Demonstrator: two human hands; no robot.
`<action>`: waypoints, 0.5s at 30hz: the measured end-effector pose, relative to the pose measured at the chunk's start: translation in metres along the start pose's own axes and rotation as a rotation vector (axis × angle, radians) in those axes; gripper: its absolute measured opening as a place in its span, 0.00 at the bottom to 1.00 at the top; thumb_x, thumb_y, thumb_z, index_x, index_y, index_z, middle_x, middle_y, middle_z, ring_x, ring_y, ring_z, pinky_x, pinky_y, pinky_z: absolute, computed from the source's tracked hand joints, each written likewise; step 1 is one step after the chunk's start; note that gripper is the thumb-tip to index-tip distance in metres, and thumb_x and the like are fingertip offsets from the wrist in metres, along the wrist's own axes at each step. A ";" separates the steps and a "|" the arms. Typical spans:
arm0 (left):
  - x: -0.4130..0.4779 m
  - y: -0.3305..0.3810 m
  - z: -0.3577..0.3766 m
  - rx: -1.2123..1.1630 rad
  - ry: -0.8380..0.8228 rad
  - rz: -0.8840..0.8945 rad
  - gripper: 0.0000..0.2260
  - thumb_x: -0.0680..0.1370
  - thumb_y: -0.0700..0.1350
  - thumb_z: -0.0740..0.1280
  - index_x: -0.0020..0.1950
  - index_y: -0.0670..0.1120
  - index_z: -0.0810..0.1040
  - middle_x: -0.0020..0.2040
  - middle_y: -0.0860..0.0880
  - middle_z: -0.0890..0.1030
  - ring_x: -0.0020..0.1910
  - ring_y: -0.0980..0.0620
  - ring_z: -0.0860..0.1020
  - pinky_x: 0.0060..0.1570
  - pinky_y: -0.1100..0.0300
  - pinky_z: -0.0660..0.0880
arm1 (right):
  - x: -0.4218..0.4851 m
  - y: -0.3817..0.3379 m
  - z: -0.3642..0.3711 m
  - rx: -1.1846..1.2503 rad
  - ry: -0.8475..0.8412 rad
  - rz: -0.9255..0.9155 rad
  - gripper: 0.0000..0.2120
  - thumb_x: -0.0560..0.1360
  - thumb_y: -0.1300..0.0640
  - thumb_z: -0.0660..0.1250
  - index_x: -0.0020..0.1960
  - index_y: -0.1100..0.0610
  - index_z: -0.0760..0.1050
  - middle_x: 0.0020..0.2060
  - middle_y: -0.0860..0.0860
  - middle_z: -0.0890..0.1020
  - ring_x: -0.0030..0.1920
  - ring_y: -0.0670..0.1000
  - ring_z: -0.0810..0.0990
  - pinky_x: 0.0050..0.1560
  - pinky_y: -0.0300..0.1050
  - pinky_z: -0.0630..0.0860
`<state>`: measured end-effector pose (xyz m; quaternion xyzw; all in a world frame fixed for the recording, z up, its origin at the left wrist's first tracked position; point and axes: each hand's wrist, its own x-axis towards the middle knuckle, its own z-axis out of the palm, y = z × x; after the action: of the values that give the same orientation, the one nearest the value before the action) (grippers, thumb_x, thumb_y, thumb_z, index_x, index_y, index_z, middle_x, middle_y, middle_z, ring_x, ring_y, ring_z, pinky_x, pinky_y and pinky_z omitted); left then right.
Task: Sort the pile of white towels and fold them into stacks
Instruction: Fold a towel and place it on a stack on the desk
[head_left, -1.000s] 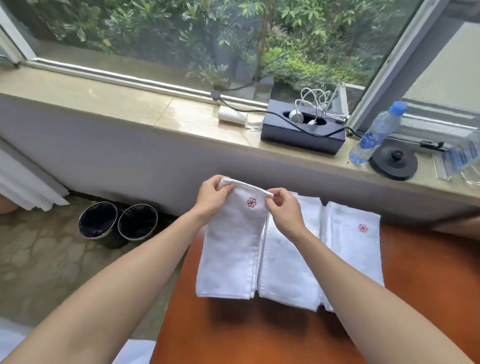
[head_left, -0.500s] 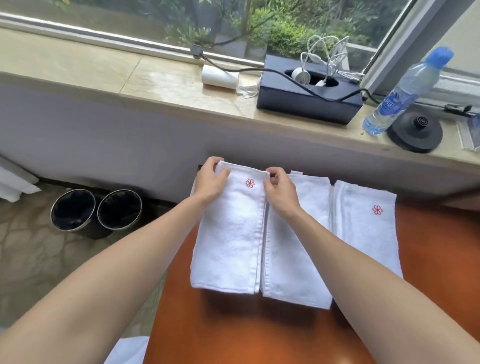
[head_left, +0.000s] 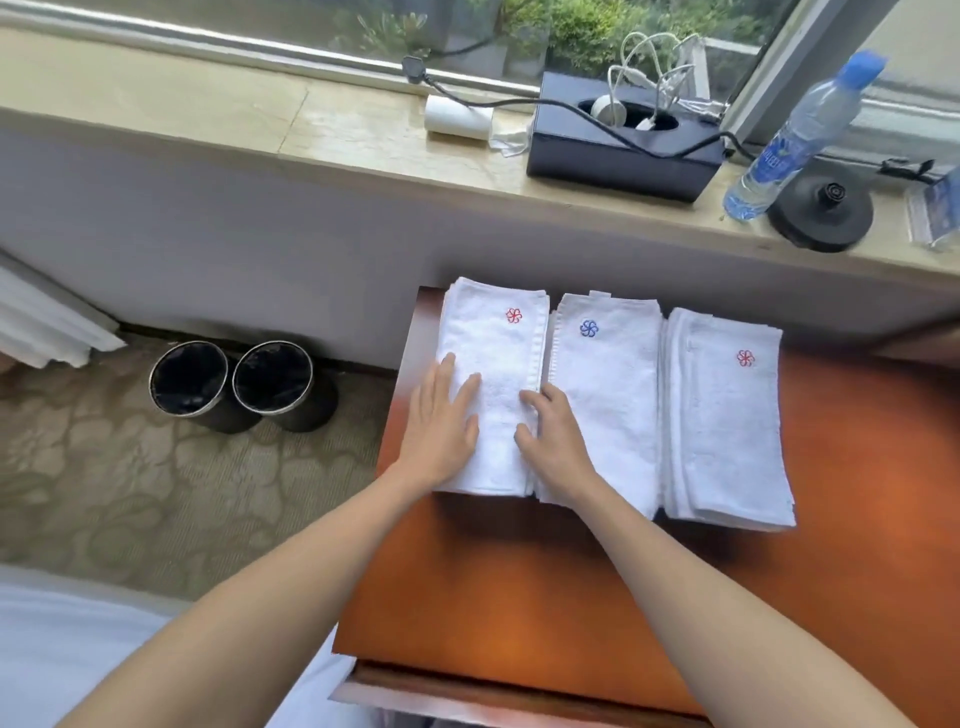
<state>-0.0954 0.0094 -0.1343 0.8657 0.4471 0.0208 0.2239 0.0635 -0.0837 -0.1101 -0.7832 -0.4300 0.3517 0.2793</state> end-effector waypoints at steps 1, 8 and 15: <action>-0.013 0.000 0.005 0.050 -0.010 0.012 0.28 0.83 0.47 0.61 0.83 0.49 0.58 0.84 0.42 0.45 0.83 0.41 0.45 0.79 0.45 0.49 | -0.012 0.003 0.004 -0.027 -0.022 -0.021 0.23 0.78 0.66 0.66 0.73 0.62 0.72 0.77 0.56 0.64 0.77 0.53 0.64 0.76 0.38 0.58; -0.066 0.012 0.009 0.212 -0.036 0.037 0.26 0.83 0.50 0.58 0.82 0.48 0.60 0.84 0.43 0.50 0.83 0.42 0.47 0.79 0.39 0.45 | -0.073 0.020 0.004 -0.113 -0.012 -0.115 0.22 0.81 0.64 0.62 0.75 0.58 0.71 0.81 0.52 0.61 0.81 0.50 0.58 0.78 0.40 0.56; -0.087 0.051 0.017 0.219 -0.032 0.018 0.27 0.84 0.52 0.56 0.83 0.48 0.57 0.85 0.46 0.50 0.83 0.44 0.46 0.79 0.39 0.40 | -0.099 0.046 -0.028 -0.267 0.101 -0.140 0.19 0.83 0.62 0.62 0.74 0.61 0.72 0.79 0.57 0.65 0.80 0.57 0.60 0.80 0.51 0.57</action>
<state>-0.1047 -0.0907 -0.1145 0.8892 0.4354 -0.0398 0.1348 0.0699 -0.1953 -0.0970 -0.7982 -0.5118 0.2313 0.2177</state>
